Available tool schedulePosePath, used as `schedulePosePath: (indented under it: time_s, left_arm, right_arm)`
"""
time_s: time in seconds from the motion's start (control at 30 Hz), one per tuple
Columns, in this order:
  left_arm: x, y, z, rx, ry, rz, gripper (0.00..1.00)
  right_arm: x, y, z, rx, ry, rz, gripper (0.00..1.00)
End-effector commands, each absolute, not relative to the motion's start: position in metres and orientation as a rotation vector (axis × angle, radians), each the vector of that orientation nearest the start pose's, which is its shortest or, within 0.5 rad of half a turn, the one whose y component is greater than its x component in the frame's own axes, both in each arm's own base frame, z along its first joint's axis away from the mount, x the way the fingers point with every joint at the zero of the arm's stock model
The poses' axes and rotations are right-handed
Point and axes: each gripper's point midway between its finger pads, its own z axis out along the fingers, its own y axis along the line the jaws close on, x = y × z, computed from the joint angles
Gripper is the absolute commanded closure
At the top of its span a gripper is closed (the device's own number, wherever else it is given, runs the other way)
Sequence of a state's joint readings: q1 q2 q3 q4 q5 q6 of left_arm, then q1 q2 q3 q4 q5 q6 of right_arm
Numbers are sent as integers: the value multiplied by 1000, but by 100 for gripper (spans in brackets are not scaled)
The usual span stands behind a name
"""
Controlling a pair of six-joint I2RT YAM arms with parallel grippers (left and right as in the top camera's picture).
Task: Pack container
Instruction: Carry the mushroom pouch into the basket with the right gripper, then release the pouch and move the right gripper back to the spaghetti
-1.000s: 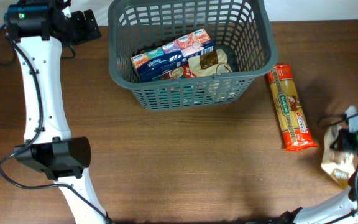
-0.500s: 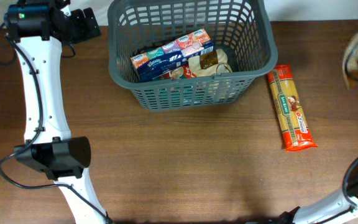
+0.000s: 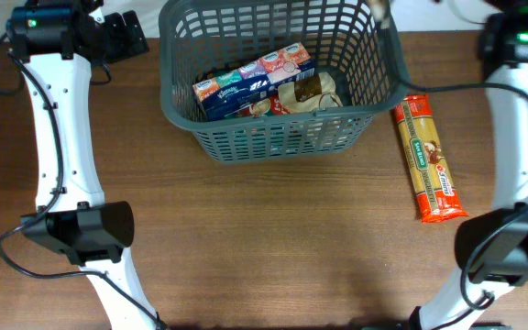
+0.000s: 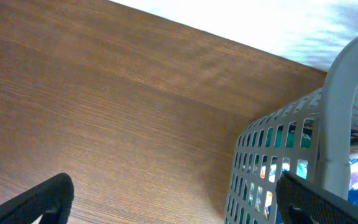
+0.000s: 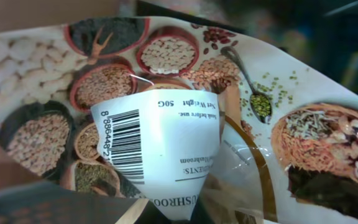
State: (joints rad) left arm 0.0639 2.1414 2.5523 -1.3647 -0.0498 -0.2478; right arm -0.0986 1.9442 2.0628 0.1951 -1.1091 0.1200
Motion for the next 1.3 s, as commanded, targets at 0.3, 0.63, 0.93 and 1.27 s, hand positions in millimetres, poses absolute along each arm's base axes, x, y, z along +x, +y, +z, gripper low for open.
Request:
schedulePosePath:
  time_s: [0.3,0.63,0.93,1.27]
  left_arm:
    - [498,41,298,-419,2478,-16,1]
    - [495,41,296,-420,2490,-14,1]
    - [491,67,296,-426,2487,124,1]
    - [484,104,295,-521,2477,155,1]
  right_arm:
    - [511,198,415,-854,1469,1042,90]
    - [513,209,400,-854,1509,1084,1]
    - [520,153,392,-786,1570,1100,1]
    - [489,-5,399,-598,1626,1275,1]
